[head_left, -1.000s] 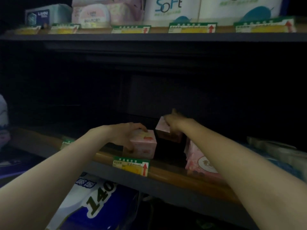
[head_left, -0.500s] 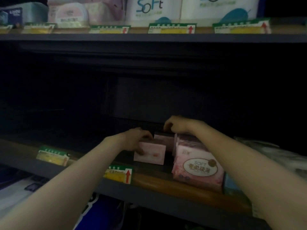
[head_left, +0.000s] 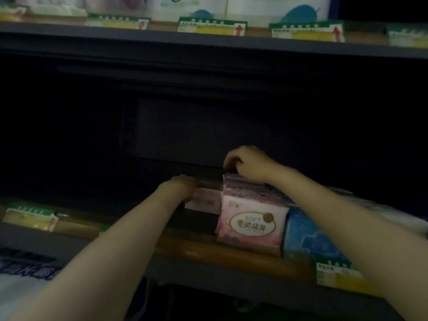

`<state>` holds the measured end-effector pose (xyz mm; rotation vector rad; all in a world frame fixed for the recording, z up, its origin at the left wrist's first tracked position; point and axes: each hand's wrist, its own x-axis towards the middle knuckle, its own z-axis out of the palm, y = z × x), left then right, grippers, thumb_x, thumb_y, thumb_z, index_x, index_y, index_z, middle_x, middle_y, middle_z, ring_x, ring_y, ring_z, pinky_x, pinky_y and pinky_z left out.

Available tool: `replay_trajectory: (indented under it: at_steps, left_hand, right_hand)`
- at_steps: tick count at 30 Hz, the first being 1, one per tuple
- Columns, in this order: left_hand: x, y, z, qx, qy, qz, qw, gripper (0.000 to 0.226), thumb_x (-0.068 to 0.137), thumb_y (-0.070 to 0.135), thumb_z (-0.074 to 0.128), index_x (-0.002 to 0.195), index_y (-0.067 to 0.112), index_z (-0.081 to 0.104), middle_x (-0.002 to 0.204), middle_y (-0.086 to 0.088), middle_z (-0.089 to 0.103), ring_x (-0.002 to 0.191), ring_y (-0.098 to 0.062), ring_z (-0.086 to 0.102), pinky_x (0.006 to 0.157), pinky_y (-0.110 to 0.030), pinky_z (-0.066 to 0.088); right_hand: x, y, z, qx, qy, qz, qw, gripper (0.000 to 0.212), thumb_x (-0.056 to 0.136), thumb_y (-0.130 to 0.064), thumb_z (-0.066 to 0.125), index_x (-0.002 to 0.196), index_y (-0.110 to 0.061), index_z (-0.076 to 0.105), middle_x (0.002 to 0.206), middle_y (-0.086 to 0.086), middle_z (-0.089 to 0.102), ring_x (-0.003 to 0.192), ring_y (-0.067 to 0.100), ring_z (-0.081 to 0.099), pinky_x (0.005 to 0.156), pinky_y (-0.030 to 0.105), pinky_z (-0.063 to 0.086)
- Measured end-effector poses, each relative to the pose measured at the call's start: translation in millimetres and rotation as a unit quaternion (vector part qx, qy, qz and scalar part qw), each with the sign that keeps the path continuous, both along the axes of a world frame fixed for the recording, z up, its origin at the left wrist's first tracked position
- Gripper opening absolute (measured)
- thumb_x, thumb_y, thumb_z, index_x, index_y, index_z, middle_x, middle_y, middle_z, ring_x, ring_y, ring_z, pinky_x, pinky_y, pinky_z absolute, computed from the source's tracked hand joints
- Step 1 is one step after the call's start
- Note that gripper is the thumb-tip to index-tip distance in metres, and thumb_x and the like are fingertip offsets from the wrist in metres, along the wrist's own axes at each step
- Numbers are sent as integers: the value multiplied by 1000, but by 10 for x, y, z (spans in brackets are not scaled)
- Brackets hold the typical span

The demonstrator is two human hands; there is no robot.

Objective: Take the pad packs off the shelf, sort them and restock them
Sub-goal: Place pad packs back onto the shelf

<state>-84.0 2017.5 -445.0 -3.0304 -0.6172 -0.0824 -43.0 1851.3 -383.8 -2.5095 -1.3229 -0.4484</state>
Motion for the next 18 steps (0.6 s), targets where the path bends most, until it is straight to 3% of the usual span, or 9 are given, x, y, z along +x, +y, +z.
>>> replay_trajectory:
  at_steps: [2, 5, 8, 10, 12, 13, 15, 18]
  left_hand:
    - [-87, -10, 35, -27, -16, -18, 999, 58, 94, 8, 45, 147, 23, 26, 140, -12, 43, 120, -26, 50, 96, -34, 46]
    - [-312, -140, 145, -85, -226, -54, 969, 59, 90, 10, 55, 143, 17, 33, 139, -15, 45, 122, -30, 48, 99, -41, 44]
    - [-641, -521, 139, -19, -492, -112, 863, 41, 89, 7, 51, 129, 12, 49, 129, -13, 48, 117, -30, 45, 94, -38, 36]
    - [-862, -843, -24, 8, -583, -198, 788, 31, 85, 6, 48, 114, 11, 57, 117, -11, 52, 108, -23, 43, 83, -27, 25]
    - [-1002, -1078, -360, 21, -588, -275, 761, 26, 79, 9, 46, 101, 9, 60, 105, -11, 56, 97, -18, 40, 76, -24, 21]
    - [-1051, -1162, -576, 23, -573, -299, 762, 25, 77, 10, 46, 98, 8, 61, 102, -12, 57, 94, -18, 39, 76, -25, 23]
    - [-1150, -1306, -1007, 15, -525, -325, 786, 25, 75, 9, 46, 94, 5, 61, 101, -15, 58, 94, -20, 38, 76, -31, 28]
    - [-1313, -1524, -1665, 17, -434, -364, 824, 23, 71, 8, 48, 92, 6, 59, 99, -17, 60, 90, -23, 37, 72, -32, 26]
  right_hand:
    - [-79, -103, 19, 6, -13, 0, 1000, 44, 88, 4, 37, 111, -21, 65, 121, 0, 60, 115, 19, 52, 106, 43, 36]
    - [-242, -275, -7, 17, -34, 15, 999, 43, 88, 4, 37, 110, -19, 65, 120, 0, 62, 115, 19, 53, 106, 43, 36]
    - [-511, -549, -138, 49, -59, 46, 996, 41, 86, 6, 39, 105, -15, 68, 106, -2, 65, 103, 9, 58, 93, 19, 41]
    - [-718, -798, -305, 72, -76, 76, 992, 39, 82, 9, 41, 100, -11, 70, 95, -6, 64, 91, 2, 57, 78, 4, 38]
    - [-895, -1051, -574, 69, -67, 102, 990, 36, 80, 9, 41, 92, -9, 70, 88, -7, 64, 84, -1, 57, 75, 2, 39]
    - [-960, -1164, -753, 57, -56, 113, 990, 34, 78, 6, 41, 90, -8, 70, 86, -4, 66, 83, 1, 58, 76, 7, 43]
    - [-1057, -1360, -1148, 24, -19, 128, 991, 33, 75, 0, 41, 89, -8, 70, 85, -4, 66, 83, 2, 58, 77, 15, 43]
    - [-1174, -1604, -1733, -47, 38, 135, 989, 32, 78, 1, 44, 92, -8, 71, 85, -6, 63, 80, -3, 52, 74, 8, 37]
